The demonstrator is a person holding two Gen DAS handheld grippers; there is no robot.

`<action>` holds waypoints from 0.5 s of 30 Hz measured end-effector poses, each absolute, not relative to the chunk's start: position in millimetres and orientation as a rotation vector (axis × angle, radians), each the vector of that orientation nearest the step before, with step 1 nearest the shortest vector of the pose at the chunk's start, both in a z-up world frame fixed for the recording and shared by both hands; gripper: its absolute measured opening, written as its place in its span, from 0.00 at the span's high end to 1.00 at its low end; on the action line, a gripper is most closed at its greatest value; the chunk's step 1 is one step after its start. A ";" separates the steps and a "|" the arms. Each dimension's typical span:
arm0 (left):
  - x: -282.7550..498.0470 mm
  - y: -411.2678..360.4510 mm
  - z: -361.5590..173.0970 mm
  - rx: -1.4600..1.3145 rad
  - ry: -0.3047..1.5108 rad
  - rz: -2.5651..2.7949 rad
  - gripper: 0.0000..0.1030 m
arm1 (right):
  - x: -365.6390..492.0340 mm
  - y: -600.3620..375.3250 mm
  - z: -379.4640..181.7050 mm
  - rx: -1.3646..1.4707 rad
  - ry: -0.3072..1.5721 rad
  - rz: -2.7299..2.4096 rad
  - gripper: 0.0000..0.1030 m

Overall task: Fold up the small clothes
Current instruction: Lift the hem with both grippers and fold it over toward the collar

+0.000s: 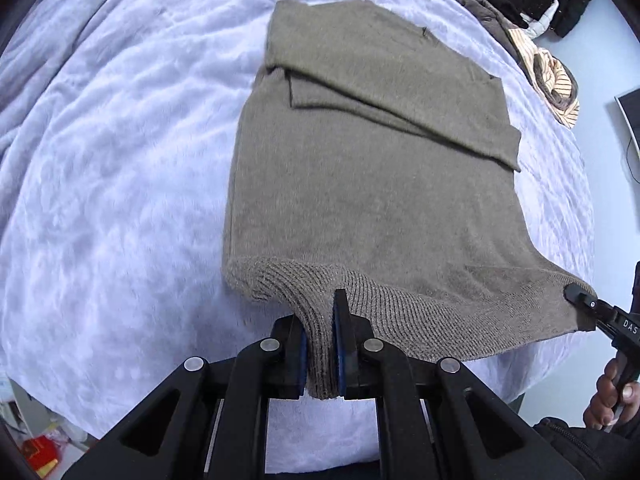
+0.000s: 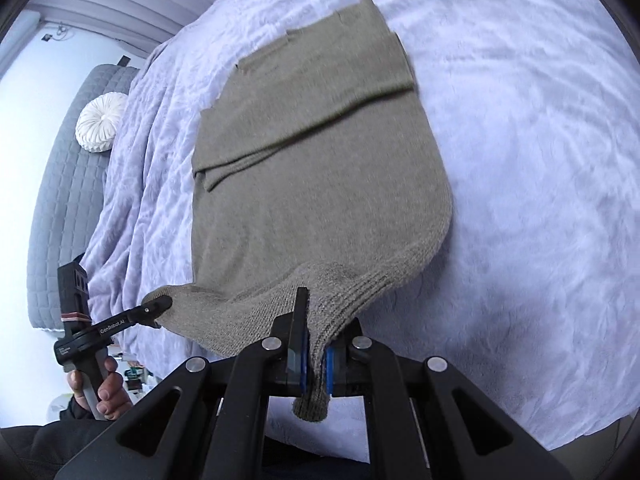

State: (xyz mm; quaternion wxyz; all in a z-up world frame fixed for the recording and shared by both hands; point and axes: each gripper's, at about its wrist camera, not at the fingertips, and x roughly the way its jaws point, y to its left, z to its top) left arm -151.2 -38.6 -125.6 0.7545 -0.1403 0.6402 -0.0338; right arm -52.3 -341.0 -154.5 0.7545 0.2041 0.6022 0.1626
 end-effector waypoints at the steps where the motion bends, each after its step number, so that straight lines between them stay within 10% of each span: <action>1: -145.6 -39.0 -122.6 -0.304 1.385 -0.079 0.89 | -50.8 -339.5 -149.0 0.426 1.307 0.343 0.94; 15: -59.4 -24.7 -86.0 -0.254 1.321 -0.087 0.89 | -2.2 -298.1 -102.6 0.220 1.256 0.151 0.94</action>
